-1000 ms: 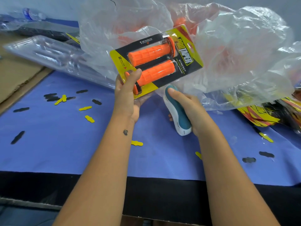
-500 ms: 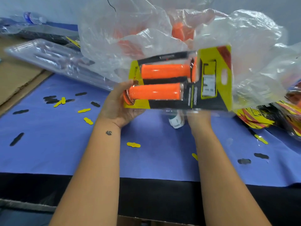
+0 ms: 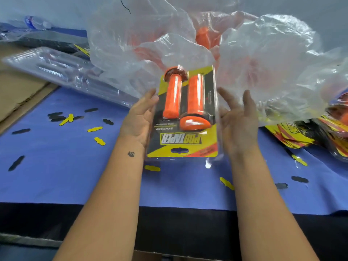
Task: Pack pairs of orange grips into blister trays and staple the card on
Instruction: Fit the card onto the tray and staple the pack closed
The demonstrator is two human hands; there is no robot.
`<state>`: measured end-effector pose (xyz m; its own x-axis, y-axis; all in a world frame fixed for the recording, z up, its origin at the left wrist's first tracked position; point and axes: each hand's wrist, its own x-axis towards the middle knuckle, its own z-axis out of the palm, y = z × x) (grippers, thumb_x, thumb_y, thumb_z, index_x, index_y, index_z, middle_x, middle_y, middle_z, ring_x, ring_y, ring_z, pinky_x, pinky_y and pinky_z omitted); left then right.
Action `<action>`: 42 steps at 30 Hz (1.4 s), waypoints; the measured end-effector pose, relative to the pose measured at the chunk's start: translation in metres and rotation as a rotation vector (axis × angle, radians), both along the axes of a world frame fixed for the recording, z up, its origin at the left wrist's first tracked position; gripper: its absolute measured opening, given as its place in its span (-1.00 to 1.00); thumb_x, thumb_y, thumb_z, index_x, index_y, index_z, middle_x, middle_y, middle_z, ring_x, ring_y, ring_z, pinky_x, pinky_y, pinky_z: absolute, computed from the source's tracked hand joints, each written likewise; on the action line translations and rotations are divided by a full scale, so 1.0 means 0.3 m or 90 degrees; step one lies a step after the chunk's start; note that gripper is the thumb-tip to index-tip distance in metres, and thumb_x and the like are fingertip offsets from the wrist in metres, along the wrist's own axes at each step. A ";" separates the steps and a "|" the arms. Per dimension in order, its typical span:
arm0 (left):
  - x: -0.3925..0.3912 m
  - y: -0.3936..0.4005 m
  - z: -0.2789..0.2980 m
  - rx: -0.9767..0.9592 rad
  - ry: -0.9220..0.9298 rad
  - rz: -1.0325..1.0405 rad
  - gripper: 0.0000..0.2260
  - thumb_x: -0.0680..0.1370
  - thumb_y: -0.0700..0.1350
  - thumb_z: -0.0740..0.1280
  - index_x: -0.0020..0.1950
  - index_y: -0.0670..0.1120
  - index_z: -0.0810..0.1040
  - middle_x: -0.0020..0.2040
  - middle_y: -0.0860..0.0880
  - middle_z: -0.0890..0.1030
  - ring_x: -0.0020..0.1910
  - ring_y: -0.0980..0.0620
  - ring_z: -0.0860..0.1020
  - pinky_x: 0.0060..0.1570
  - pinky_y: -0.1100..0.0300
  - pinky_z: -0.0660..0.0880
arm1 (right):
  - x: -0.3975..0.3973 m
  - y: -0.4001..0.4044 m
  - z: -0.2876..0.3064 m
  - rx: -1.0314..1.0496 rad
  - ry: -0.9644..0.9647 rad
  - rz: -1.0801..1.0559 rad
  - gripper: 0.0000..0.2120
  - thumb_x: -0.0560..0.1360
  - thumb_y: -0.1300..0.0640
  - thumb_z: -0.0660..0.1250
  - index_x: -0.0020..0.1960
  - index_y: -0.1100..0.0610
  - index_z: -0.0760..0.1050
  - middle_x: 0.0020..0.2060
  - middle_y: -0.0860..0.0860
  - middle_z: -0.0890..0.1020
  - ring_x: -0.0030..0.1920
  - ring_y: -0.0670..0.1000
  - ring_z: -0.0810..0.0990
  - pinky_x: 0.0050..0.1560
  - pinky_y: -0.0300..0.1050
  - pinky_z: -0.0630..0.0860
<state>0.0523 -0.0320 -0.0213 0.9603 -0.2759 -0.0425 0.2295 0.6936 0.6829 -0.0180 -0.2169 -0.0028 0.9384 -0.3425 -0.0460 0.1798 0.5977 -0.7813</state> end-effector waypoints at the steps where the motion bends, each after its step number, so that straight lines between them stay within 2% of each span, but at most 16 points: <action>1: -0.008 -0.008 0.007 0.055 -0.012 0.011 -0.64 0.59 -0.34 0.17 0.39 -0.21 0.40 0.17 -0.08 0.62 0.03 0.09 0.65 0.01 0.26 0.57 | 0.006 0.006 -0.002 -0.029 0.003 0.034 -0.57 0.58 -0.17 0.14 0.15 0.13 0.56 -0.14 0.24 0.64 -0.12 0.21 0.61 -0.07 0.00 0.52; 3: 0.005 0.001 -0.004 0.092 -0.025 -0.001 -0.57 0.58 -0.40 0.13 0.45 -0.19 0.33 0.26 -0.08 0.55 -0.03 0.14 0.64 -0.09 0.29 0.58 | 0.000 0.034 0.000 -0.099 0.046 0.074 -0.53 0.45 -0.15 0.27 0.15 0.17 0.61 0.02 0.28 0.66 0.07 0.31 0.59 0.12 0.18 0.53; 5: -0.002 0.003 0.007 0.091 -0.032 -0.017 -0.55 0.57 -0.44 0.10 0.46 -0.21 0.31 0.27 -0.07 0.52 -0.03 0.19 0.63 -0.04 0.32 0.57 | 0.001 0.053 0.007 -0.138 0.067 0.095 -0.43 0.43 -0.04 0.32 0.26 0.37 0.49 0.18 0.43 0.53 0.17 0.40 0.51 0.26 0.35 0.43; 8: -0.020 0.011 0.020 0.044 -0.051 -0.035 -0.60 0.58 -0.37 0.11 0.41 -0.20 0.38 0.17 -0.06 0.62 0.04 0.11 0.64 0.10 0.23 0.55 | 0.008 0.023 -0.010 -0.183 0.039 0.071 -0.89 0.54 0.28 0.27 -0.03 0.33 0.52 -0.15 0.25 0.63 -0.14 0.18 0.61 -0.06 0.06 0.56; 10: -0.014 0.032 0.031 -0.073 -0.030 -0.038 -0.68 0.56 -0.24 0.16 0.30 -0.26 0.45 0.17 -0.15 0.63 0.10 -0.03 0.64 0.14 0.14 0.56 | 0.008 0.001 -0.019 -0.162 -0.007 0.072 -0.85 0.54 0.34 0.24 -0.15 0.23 0.54 -0.31 0.06 0.66 -0.29 0.00 0.65 -0.23 -0.13 0.60; 12: 0.004 0.053 0.030 -0.238 0.032 -0.066 -0.56 0.51 -0.11 0.22 0.29 -0.37 0.43 0.35 -0.28 0.48 0.26 -0.19 0.53 0.29 0.03 0.44 | 0.012 0.005 -0.018 -0.100 -0.063 0.066 -0.87 0.50 0.31 0.28 -0.17 0.20 0.58 -0.31 0.04 0.68 -0.28 -0.03 0.66 -0.19 -0.15 0.61; 14: 0.011 0.056 0.024 -0.274 0.053 -0.117 -0.41 0.53 0.10 0.23 0.40 -0.31 0.37 0.46 -0.27 0.35 0.40 -0.25 0.38 0.43 -0.11 0.26 | 0.023 0.025 -0.014 -0.030 -0.111 0.036 -0.87 0.48 0.23 0.30 -0.02 0.21 0.58 -0.18 0.08 0.68 -0.16 0.02 0.66 -0.01 -0.06 0.61; 17: 0.022 0.036 0.008 -0.122 0.013 -0.114 -0.33 0.45 0.30 0.22 0.36 -0.16 0.48 0.33 -0.14 0.54 0.30 -0.12 0.52 0.33 -0.14 0.39 | 0.044 0.037 -0.025 -0.004 -0.088 -0.023 -0.70 0.56 0.24 0.25 0.28 0.26 0.45 -0.03 0.11 0.64 -0.07 0.04 0.65 0.02 -0.02 0.60; 19: 0.012 0.010 0.015 -0.045 0.020 -0.127 -0.44 0.47 0.28 0.21 0.21 -0.12 0.58 0.18 -0.12 0.64 0.16 -0.12 0.61 0.12 -0.18 0.55 | 0.055 0.037 -0.045 -0.088 0.005 -0.064 -0.74 0.59 0.29 0.24 0.27 0.28 0.45 -0.06 0.12 0.63 -0.11 0.04 0.65 -0.04 -0.04 0.62; 22: -0.003 -0.034 0.023 0.168 0.032 -0.102 -0.66 0.62 -0.02 0.21 0.33 -0.12 0.52 0.12 -0.13 0.64 0.05 -0.12 0.64 -0.05 -0.13 0.62 | 0.066 0.039 -0.075 -0.191 0.088 -0.099 -0.82 0.57 0.32 0.28 0.17 0.30 0.52 -0.03 0.18 0.63 -0.03 0.12 0.62 0.02 -0.04 0.61; 25: -0.001 -0.026 0.008 0.276 0.004 -0.106 -0.61 0.56 -0.34 0.25 0.39 -0.15 0.39 0.21 -0.20 0.61 0.06 -0.20 0.63 -0.12 -0.09 0.63 | 0.068 0.039 -0.078 -0.190 0.107 -0.105 -0.78 0.57 0.31 0.30 0.19 0.37 0.52 0.08 0.26 0.63 0.03 0.15 0.63 0.16 0.01 0.58; 28: -0.002 0.005 0.005 0.331 -0.027 -0.137 -0.57 0.51 -0.43 0.27 0.33 -0.13 0.38 0.14 -0.20 0.64 -0.04 -0.20 0.68 -0.24 0.02 0.63 | 0.071 0.040 -0.084 -0.209 0.124 -0.124 -0.77 0.61 0.19 0.28 0.17 0.33 0.53 0.04 0.22 0.66 -0.02 0.11 0.65 0.07 -0.03 0.61; 31: 0.013 0.003 -0.003 0.294 -0.018 -0.031 -0.71 0.52 -0.44 0.27 0.19 -0.18 0.47 -0.05 -0.12 0.68 -0.23 -0.08 0.70 -0.30 0.11 0.63 | 0.077 0.061 -0.073 -0.269 0.166 -0.105 -0.60 0.68 -0.05 0.09 -0.04 0.20 0.56 -0.19 0.11 0.69 -0.23 0.02 0.67 -0.18 -0.11 0.60; 33: 0.023 -0.004 -0.006 0.246 0.008 0.027 -0.82 0.55 -0.40 0.26 0.03 -0.16 0.54 -0.20 -0.05 0.70 -0.30 0.00 0.69 -0.32 0.16 0.62 | 0.078 0.076 -0.065 -0.363 0.175 -0.067 -0.54 0.65 -0.11 0.06 -0.14 0.17 0.56 -0.27 0.06 0.67 -0.26 0.00 0.64 -0.20 -0.11 0.56; 37: 0.028 -0.023 -0.019 0.185 0.032 0.078 -0.85 0.57 -0.37 0.27 -0.03 -0.14 0.56 -0.27 -0.03 0.70 -0.29 0.00 0.69 -0.30 0.16 0.63 | 0.063 0.099 -0.069 -0.607 0.156 0.026 -0.71 0.27 -0.02 0.27 -0.18 0.20 0.52 -0.20 0.05 0.54 -0.20 0.00 0.47 -0.20 -0.08 0.37; 42: 0.031 -0.032 -0.023 0.152 0.035 0.108 -0.92 0.58 -0.29 0.30 0.00 -0.16 0.57 -0.20 -0.09 0.69 -0.25 -0.01 0.68 -0.25 0.14 0.63 | 0.056 0.127 -0.093 -0.995 0.192 0.033 -0.55 0.27 -0.04 0.53 0.05 0.12 0.49 0.02 0.01 0.45 0.03 0.01 0.45 -0.08 -0.10 0.43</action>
<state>0.0615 -0.0414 -0.0283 0.9863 -0.0876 -0.1395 0.1647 0.5469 0.8208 -0.0014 -0.1788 -0.0307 0.9720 -0.1981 0.1267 -0.0820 -0.7907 -0.6067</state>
